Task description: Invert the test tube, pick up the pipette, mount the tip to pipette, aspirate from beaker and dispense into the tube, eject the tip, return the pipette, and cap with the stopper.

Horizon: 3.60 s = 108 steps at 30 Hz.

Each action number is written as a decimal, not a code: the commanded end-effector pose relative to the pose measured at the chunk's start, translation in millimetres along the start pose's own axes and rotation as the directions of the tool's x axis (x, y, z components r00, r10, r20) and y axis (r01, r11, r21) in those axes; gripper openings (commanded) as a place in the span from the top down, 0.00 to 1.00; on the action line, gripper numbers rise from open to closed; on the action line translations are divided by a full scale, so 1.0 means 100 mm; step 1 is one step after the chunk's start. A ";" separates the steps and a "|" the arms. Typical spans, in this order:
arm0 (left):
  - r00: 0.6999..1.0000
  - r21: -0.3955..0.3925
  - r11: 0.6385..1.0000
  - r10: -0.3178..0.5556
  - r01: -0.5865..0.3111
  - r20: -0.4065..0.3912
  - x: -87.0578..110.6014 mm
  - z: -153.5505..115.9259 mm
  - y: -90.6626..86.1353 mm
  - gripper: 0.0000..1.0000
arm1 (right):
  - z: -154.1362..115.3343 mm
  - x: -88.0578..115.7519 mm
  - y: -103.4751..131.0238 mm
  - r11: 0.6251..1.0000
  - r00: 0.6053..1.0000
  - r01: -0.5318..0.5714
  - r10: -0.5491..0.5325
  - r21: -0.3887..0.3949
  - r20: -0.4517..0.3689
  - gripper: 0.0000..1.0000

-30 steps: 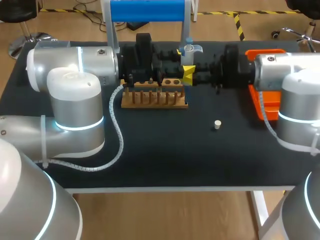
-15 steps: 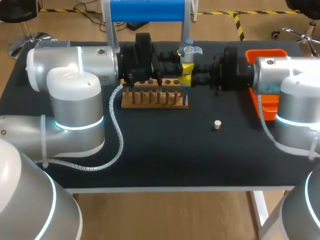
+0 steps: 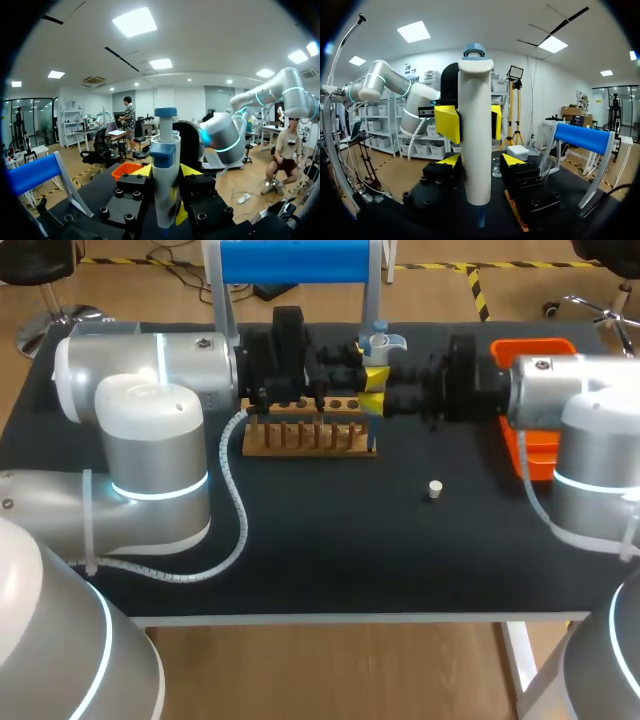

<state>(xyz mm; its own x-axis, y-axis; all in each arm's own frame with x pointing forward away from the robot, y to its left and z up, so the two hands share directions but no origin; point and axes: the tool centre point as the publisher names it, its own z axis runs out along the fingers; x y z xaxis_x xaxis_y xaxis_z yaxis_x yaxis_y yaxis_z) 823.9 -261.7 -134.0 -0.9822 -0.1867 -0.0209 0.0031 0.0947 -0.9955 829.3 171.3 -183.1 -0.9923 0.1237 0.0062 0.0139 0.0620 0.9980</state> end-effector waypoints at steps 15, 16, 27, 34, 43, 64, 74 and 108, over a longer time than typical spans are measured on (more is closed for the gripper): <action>1.000 0.002 1.000 0.001 -0.001 0.002 0.01 0.00 0.01 1.00 | -1.13 -0.40 0.19 0.993 0.997 0.060 -0.065 0.099 0.049 0.00; 1.000 0.002 1.000 0.001 -0.001 0.002 0.01 0.00 0.01 1.00 | -1.14 -0.47 0.20 0.992 0.996 0.055 -0.063 0.111 0.064 0.00; 1.000 0.002 1.000 0.001 -0.001 0.002 0.01 0.00 0.01 1.00 | -0.96 -1.21 0.40 0.989 0.990 -0.003 -0.018 0.150 0.138 0.00; 1.000 0.002 1.000 0.001 -0.001 0.002 0.01 0.00 0.01 1.00 | -0.96 -1.21 0.40 0.989 0.990 -0.003 -0.018 0.150 0.138 0.00; 1.000 0.002 1.000 0.001 -0.001 0.002 0.01 0.00 0.01 1.00 | -0.96 -1.21 0.40 0.989 0.990 -0.003 -0.018 0.150 0.138 0.00; 1.000 0.002 1.000 0.001 -0.001 0.002 0.01 0.00 0.01 1.00 | -0.19 -2.22 0.45 0.956 0.965 -0.035 -0.044 0.291 0.260 0.00; 1.000 0.002 1.000 0.001 -0.001 0.002 0.01 0.00 0.01 1.00 | 0.06 -2.52 0.37 0.933 0.956 -0.043 -0.066 0.358 0.285 0.00; 1.000 0.002 1.000 0.001 -0.001 0.002 0.01 0.00 0.01 1.00 | 0.20 -2.87 0.13 0.934 0.945 -0.068 -0.053 0.351 0.322 0.00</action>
<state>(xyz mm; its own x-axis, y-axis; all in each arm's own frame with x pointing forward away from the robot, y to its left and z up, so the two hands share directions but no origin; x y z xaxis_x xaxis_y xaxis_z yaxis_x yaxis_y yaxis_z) 823.6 -261.6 -134.1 -0.9822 -0.1869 -0.0208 0.0030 0.0949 -0.9955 1116.1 156.9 -173.0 -0.8971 0.4365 -0.0688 0.1226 0.3955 0.9102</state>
